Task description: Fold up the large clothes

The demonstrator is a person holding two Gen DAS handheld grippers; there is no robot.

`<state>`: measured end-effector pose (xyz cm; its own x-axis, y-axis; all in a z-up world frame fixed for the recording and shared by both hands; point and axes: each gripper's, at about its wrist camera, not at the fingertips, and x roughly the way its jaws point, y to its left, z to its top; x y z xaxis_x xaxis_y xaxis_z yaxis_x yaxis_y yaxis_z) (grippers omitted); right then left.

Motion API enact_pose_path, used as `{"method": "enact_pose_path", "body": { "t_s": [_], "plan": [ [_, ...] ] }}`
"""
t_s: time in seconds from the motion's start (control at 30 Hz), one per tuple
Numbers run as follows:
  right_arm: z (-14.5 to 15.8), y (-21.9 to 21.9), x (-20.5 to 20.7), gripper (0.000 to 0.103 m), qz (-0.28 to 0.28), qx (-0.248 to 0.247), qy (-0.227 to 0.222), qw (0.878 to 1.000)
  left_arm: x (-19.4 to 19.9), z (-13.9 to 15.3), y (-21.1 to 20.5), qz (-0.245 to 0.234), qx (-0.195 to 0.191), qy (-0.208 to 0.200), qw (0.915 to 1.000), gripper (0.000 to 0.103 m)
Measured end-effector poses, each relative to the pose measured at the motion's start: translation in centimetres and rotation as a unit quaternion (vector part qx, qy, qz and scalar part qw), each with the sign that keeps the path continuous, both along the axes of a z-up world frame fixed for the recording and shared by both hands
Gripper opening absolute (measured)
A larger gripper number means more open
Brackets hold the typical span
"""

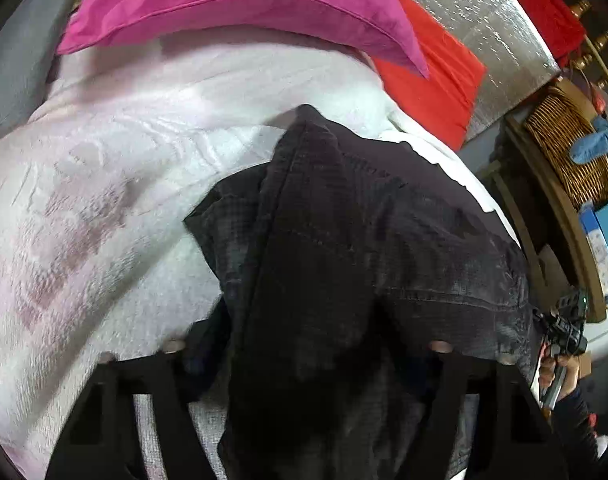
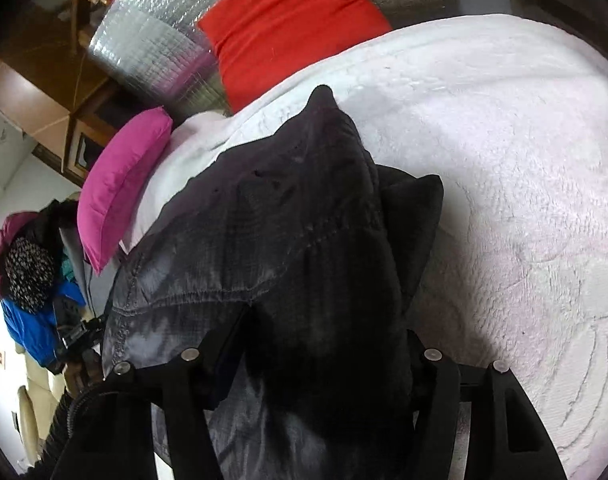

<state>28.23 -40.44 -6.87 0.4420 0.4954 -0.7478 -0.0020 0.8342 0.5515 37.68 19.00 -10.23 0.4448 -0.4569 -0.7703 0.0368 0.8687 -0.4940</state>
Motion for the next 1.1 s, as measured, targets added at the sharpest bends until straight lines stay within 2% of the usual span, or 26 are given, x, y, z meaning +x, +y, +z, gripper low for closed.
{"method": "enact_pose_path", "body": {
  "t_s": [0.03,0.1,0.13,0.2,0.23,0.33,0.43,0.47,0.5,0.53,0.57,0.63,0.8,1.0,1.1],
  "plan": [
    [0.1,0.4,0.2,0.054,0.005,-0.008,0.003,1.0,0.1,0.0,-0.3,-0.005,0.0,0.002,1.0,0.052],
    [0.5,0.9,0.4,0.051,0.014,-0.022,0.007,1.0,-0.1,0.4,-1.0,-0.01,0.007,-0.001,0.9999,0.042],
    [0.5,1.1,0.5,0.05,0.017,-0.027,0.009,0.999,0.0,0.5,-1.3,-0.013,0.015,-0.004,0.9998,0.041],
    [0.5,0.8,0.5,0.05,0.015,-0.024,0.014,1.0,-0.2,0.5,-1.3,-0.01,0.018,-0.003,0.9998,0.043],
    [0.3,0.7,0.6,0.054,0.014,-0.02,0.018,1.0,-0.3,0.5,-1.2,-0.005,0.015,0.0,0.9999,0.05],
    [0.1,0.5,0.6,0.057,0.014,-0.008,0.021,1.0,0.0,-0.1,-1.4,-0.005,0.001,0.015,0.9999,0.057],
    [0.0,0.5,0.9,0.056,0.01,-0.003,0.029,1.0,0.2,-0.1,-1.7,-0.006,0.009,0.014,0.9998,0.056],
    [0.0,0.6,0.9,0.054,0.01,-0.006,0.031,0.999,0.1,0.1,-1.8,-0.006,0.018,0.012,0.9998,0.053],
    [0.3,1.1,1.1,0.051,0.015,-0.017,0.032,0.999,0.2,0.3,-2.3,-0.013,0.022,0.008,0.9996,0.04],
    [0.6,1.4,1.4,0.043,0.019,-0.025,0.033,0.999,0.2,0.6,-2.5,-0.013,0.028,0.007,0.9995,0.033],
    [1.2,1.8,1.5,0.034,0.023,-0.035,0.035,0.999,0.2,1.1,-2.8,-0.011,0.042,0.007,0.999,0.03],
    [2.4,2.7,1.8,0.027,0.033,-0.062,0.037,0.997,0.4,2.0,-3.6,-0.008,0.07,0.006,0.9975,0.024],
    [7.1,4.0,1.5,0.022,0.043,-0.104,0.016,0.993,0.0,6.6,-4.8,-0.004,0.116,-0.028,0.9929,0.019],
    [12.8,5.8,0.1,0.021,0.058,-0.123,-0.027,0.99,-2.2,13.5,-6.5,-0.016,0.153,-0.091,0.9838,0.018],
    [15.0,6.4,-1.0,0.02,0.062,-0.126,-0.043,0.989,-3.6,16.3,-6.6,-0.018,0.161,-0.114,0.9802,0.018]
  ]
}}
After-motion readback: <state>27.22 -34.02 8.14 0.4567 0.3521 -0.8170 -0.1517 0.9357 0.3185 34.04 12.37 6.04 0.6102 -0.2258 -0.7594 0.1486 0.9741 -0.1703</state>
